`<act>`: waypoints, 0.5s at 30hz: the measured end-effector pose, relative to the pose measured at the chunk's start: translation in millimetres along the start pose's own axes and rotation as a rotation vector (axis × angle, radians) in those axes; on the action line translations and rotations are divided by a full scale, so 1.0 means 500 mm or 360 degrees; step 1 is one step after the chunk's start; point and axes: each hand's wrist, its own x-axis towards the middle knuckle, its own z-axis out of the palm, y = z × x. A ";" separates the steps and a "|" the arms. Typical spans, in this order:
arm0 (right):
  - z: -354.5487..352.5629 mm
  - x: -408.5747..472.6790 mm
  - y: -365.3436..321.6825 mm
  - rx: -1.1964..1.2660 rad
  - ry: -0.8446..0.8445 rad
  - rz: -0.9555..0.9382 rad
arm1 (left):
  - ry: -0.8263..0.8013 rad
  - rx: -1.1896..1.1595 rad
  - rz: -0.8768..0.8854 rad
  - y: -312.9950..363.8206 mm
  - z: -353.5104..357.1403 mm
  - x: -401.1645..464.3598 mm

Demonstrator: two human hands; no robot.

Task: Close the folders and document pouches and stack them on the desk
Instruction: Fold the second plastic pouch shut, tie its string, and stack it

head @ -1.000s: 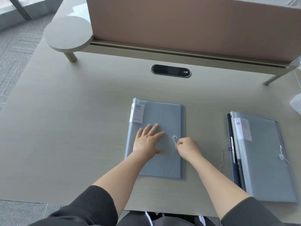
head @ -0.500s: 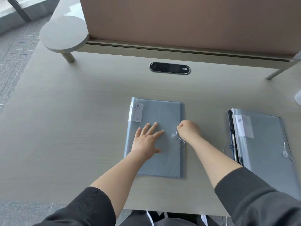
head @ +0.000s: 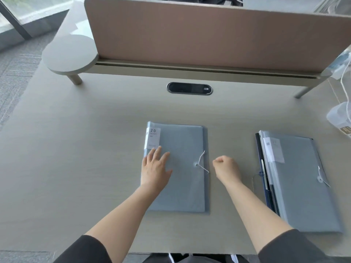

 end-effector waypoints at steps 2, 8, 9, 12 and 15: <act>0.004 -0.019 0.016 0.0039 -0.0046 0.0038 | 0.0200 -0.0185 -0.0232 -0.025 -0.013 -0.014; 0.023 -0.051 0.016 0.0317 -0.0155 0.0144 | 0.0158 -0.0802 -0.0864 -0.081 -0.022 -0.031; 0.023 -0.052 0.012 0.0345 -0.0158 0.0166 | 0.0133 -0.0874 -0.0904 -0.083 -0.021 -0.031; 0.021 -0.055 0.005 0.0423 -0.0171 0.0247 | 0.0044 -0.1026 -0.1000 -0.084 -0.030 -0.025; 0.024 -0.056 0.004 0.0535 -0.0198 0.0301 | -0.0104 -0.1211 -0.0982 -0.097 -0.031 -0.015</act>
